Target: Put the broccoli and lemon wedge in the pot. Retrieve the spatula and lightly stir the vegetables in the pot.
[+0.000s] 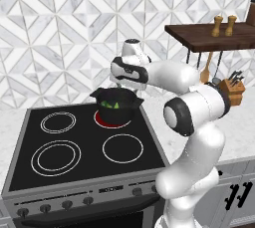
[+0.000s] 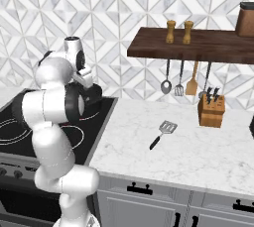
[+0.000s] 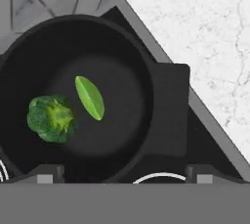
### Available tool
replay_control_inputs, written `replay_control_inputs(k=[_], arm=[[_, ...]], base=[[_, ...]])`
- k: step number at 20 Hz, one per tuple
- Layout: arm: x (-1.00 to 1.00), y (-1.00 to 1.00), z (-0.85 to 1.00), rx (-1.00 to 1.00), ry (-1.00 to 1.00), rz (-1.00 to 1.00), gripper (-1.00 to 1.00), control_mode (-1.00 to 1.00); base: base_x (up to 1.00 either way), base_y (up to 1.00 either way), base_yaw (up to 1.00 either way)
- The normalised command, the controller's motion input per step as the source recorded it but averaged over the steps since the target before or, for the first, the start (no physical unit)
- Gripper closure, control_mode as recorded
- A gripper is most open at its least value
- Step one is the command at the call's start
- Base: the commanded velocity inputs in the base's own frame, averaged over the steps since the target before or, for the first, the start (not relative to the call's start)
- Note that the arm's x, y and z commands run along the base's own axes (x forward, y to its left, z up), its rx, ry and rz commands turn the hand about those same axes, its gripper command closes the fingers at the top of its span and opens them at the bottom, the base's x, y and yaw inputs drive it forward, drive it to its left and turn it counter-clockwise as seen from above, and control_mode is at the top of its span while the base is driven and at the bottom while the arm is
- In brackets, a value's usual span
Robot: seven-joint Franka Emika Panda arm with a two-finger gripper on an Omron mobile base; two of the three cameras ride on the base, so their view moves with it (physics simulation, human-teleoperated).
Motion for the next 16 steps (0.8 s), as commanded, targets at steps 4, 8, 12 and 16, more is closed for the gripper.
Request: replay_control_inputs(k=[4,8,12,16], arm=[[-1.0,-0.33,0.4,0.23,0.0,-0.32,-1.0,-1.0],[-1.0,-0.39,0.21,0.17,0.0,-0.47,-1.0,-1.0],[-0.98,-0.33,0.02,0.1,0.0,-0.6,-1.0,-1.0],[-0.73,-0.4,0.0,0.04,0.02,-0.66,-1.0,-1.0]], base=[[0.0,0.0,0.0],[0.0,0.0,0.0],[0.0,0.0,0.0],[0.0,0.0,0.0]])
